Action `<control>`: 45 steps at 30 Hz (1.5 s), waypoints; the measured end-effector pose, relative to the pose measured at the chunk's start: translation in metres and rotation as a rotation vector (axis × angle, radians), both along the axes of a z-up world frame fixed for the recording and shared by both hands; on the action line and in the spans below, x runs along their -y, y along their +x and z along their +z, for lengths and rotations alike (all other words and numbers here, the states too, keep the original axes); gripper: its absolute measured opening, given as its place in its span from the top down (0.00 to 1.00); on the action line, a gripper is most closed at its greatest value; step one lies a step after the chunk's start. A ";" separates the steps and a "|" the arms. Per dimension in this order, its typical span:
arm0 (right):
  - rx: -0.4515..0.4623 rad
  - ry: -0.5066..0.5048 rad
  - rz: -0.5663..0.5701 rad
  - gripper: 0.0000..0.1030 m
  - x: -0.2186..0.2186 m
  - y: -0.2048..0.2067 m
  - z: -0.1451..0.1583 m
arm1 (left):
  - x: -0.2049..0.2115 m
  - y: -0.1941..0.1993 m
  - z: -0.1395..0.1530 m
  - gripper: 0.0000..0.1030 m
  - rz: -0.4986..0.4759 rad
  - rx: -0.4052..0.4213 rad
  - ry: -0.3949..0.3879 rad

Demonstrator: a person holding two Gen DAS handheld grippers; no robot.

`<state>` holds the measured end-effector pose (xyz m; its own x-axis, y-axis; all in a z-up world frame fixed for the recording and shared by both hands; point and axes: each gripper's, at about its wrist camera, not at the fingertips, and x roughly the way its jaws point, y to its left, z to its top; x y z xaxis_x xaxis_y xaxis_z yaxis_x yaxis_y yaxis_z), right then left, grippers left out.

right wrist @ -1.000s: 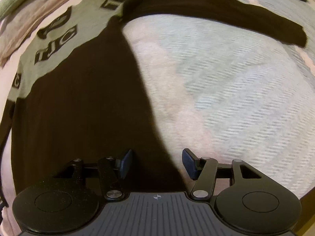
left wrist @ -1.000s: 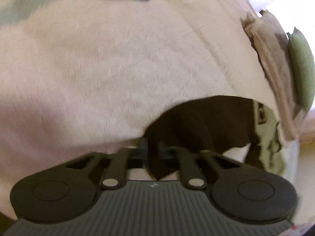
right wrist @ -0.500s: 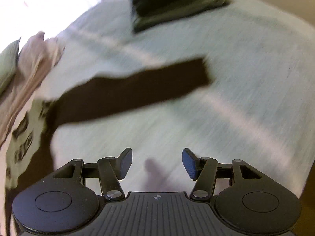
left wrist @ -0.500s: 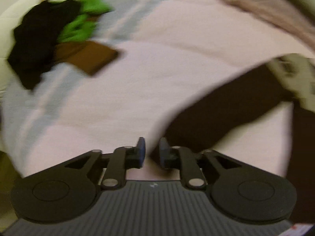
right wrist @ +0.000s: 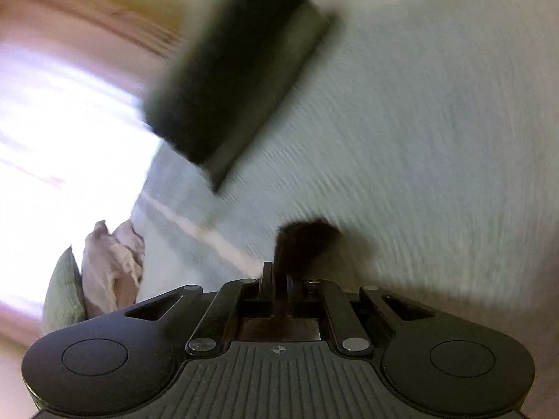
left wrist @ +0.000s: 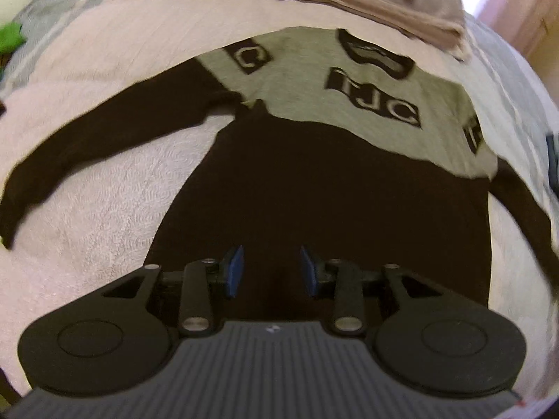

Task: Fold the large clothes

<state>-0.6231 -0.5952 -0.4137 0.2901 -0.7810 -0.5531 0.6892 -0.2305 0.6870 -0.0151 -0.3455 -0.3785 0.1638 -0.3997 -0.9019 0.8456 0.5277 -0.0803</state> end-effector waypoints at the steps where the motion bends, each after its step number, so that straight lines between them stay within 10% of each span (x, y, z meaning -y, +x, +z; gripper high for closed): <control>1: -0.050 -0.023 -0.003 0.98 0.001 -0.005 0.009 | -0.002 -0.005 0.002 0.70 -0.014 0.015 0.009; 9: -0.247 0.193 0.069 0.97 0.028 0.006 -0.037 | -0.020 -0.020 -0.019 0.70 -0.050 0.057 0.115; 14: -0.606 0.230 0.025 0.53 0.022 0.043 0.013 | -0.041 -0.019 -0.015 0.62 -0.103 0.158 0.157; 22: -0.584 -0.018 0.869 0.53 -0.089 0.259 0.042 | -0.032 -0.013 -0.015 0.62 -0.177 0.238 0.118; 28: -0.608 -0.029 1.201 0.53 -0.209 0.353 0.000 | -0.030 -0.020 -0.045 0.60 -0.281 0.255 0.110; 37: -0.811 0.344 0.968 0.53 -0.306 0.319 -0.013 | -0.151 -0.013 -0.052 0.55 -0.321 0.153 0.140; 45: -0.663 0.280 0.748 0.53 -0.355 0.319 0.122 | -0.217 0.005 0.048 0.47 -0.363 0.163 0.182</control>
